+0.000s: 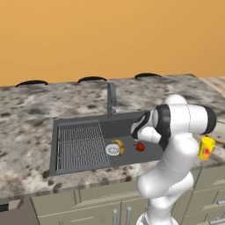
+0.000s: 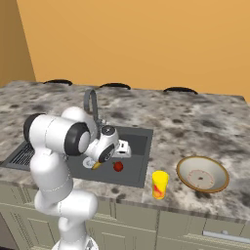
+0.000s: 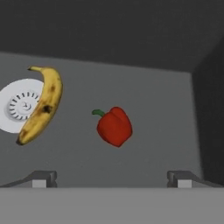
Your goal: Remove the bell pepper and banana from the sink. Then move the bowl and cup from the counter to the sink for washing.
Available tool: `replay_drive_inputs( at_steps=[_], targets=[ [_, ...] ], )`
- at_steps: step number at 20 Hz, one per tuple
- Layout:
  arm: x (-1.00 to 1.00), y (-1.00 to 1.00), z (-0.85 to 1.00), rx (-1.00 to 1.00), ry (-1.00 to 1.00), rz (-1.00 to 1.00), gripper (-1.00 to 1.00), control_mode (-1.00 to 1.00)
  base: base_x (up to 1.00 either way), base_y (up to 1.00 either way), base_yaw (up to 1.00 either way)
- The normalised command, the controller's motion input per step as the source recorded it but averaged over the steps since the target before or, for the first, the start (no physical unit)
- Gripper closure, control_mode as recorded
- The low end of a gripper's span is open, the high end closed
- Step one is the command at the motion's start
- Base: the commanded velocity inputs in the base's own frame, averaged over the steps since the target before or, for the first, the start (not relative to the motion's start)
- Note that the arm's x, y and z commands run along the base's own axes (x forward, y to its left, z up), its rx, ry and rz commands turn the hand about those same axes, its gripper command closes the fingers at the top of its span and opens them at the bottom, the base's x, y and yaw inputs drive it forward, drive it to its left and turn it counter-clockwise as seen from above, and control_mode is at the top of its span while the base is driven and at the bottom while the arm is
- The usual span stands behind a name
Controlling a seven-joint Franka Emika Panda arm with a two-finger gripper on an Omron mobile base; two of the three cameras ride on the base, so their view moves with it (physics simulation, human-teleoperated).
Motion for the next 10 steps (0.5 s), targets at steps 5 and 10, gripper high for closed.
replay_drive_inputs(
  at_steps=[5, 10],
  targets=[
    [0.12, 0.0, -0.25, -0.01, 0.0, 0.0, -1.0, -1.0, 0.0, 0.0, 0.0],
    [0.07, -0.01, -0.25, 0.0, 0.0, 0.0, -1.0, -1.0, 0.0, 0.0, 0.0]
  ],
)
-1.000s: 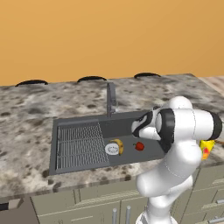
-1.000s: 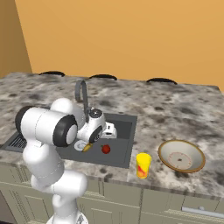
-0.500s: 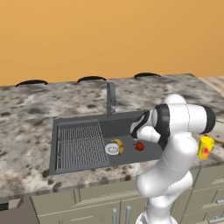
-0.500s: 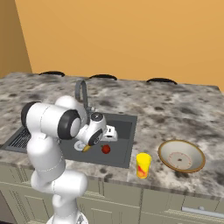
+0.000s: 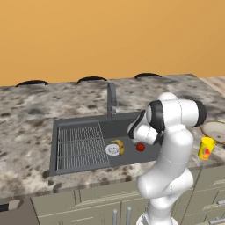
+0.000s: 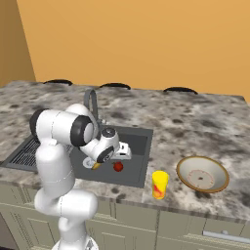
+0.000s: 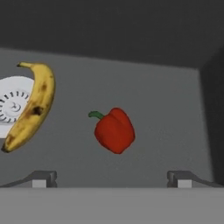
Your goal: Remove the bell pepper and banana from the sink. Then move the bowl and cup from the counter to the sink for washing.
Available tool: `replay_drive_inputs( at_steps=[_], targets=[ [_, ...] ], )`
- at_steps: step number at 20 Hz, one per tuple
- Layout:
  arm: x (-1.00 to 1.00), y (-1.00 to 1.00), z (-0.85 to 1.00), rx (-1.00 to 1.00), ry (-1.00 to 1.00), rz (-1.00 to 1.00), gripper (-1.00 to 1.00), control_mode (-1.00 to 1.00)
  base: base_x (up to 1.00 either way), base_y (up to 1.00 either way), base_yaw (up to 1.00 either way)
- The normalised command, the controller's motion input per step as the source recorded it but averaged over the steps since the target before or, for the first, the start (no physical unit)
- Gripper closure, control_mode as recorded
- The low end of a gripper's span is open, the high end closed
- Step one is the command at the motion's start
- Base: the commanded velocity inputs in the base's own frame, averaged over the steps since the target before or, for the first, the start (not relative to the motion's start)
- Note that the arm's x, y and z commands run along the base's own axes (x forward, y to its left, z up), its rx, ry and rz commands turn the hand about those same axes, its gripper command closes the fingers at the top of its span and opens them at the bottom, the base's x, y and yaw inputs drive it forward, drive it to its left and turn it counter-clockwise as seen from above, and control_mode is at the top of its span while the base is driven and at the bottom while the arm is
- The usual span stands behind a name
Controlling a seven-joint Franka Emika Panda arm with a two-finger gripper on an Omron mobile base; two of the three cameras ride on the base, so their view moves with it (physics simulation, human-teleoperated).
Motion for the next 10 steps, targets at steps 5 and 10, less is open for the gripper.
replay_drive_inputs(
  at_steps=[5, 10],
  targets=[
    [0.03, 0.0, -0.22, 0.0, 0.0, 0.0, -1.0, -1.0, 0.0, 0.0, 0.0],
    [0.03, 0.0, -0.24, 0.0, 0.0, 0.0, -1.0, -1.0, 0.0, 0.0, 0.0]
  ],
)
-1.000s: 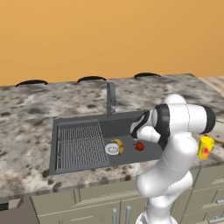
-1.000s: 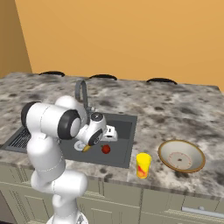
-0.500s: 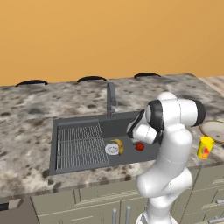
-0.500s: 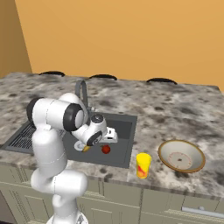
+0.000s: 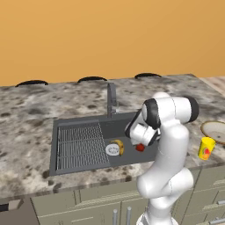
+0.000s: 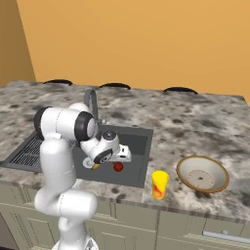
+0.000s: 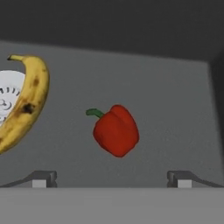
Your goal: Remove the bell pepper and banana from the sink. Then move the bowl and cup from the counter to the sink for washing.
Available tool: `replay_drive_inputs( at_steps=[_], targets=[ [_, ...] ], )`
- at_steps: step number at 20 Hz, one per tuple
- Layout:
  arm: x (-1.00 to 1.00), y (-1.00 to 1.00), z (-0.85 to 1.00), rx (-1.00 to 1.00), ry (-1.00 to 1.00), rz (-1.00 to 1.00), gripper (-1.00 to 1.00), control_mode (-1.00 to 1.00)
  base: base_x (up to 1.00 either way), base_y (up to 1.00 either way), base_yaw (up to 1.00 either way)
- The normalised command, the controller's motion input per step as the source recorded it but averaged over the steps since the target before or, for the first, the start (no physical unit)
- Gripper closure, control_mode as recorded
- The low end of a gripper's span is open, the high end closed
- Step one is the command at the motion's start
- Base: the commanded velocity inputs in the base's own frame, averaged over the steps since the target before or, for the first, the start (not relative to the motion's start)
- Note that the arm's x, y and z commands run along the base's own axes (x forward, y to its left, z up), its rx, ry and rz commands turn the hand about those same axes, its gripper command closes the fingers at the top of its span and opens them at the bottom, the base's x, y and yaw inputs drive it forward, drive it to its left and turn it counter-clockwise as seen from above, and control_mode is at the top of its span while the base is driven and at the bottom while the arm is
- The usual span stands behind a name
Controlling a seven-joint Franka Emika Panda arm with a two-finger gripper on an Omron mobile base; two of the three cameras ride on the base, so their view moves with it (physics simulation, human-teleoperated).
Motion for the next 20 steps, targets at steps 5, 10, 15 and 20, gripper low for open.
replay_drive_inputs(
  at_steps=[5, 10, 15, 20],
  targets=[
    [0.03, -0.05, -0.23, 0.0, 0.0, 0.0, -1.0, -1.0, 0.0, 0.0, 0.0],
    [0.07, -0.05, -0.21, 0.0, 0.02, 0.0, -1.0, -1.0, 0.0, 0.0, 0.0],
    [0.1, 0.0, -0.23, 0.0, 0.01, 0.0, -1.0, -1.0, 0.0, 0.0, 0.0],
    [0.14, 0.0, -0.21, 0.0, 0.02, 0.0, -1.0, -1.0, 0.0, 0.0, 0.0]
  ],
)
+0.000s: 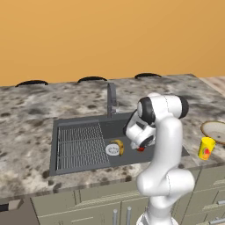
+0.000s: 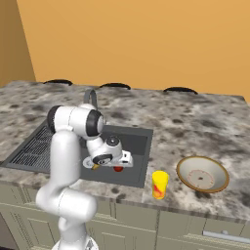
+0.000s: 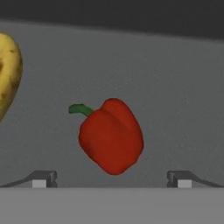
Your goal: Remove the bell pepper and banana from the sink. Then move the bowl and cup from the counter to the sink for washing.
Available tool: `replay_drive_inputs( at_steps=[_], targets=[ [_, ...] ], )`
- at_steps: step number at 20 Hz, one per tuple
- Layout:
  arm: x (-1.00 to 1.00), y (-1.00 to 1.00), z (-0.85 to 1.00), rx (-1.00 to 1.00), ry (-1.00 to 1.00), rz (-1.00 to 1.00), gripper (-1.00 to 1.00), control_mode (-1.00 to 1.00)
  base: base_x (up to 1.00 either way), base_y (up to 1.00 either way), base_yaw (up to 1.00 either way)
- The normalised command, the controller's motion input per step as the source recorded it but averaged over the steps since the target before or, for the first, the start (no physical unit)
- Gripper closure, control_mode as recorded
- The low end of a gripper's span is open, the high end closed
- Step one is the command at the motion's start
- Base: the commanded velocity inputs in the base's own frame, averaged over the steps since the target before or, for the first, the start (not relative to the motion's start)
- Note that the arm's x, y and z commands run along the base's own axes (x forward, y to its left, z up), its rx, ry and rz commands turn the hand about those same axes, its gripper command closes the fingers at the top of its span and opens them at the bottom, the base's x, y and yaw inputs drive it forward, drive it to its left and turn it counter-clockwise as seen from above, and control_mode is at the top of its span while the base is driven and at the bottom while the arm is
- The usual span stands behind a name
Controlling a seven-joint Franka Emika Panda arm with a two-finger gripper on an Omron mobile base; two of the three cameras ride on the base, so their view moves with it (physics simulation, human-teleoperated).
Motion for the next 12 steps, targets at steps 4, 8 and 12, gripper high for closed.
replay_drive_inputs(
  at_steps=[4, 8, 12],
  targets=[
    [0.2, 0.0, -0.18, 0.0, 0.01, 0.0, -1.0, -1.0, 0.0, 0.0, 0.0],
    [0.24, 0.0, -0.15, 0.0, 0.0, 0.0, -1.0, -1.0, 0.0, 0.0, 0.0],
    [0.25, 0.0, -0.14, 0.0, 0.0, 0.0, -1.0, -1.0, 0.0, 0.0, 0.0]
  ],
)
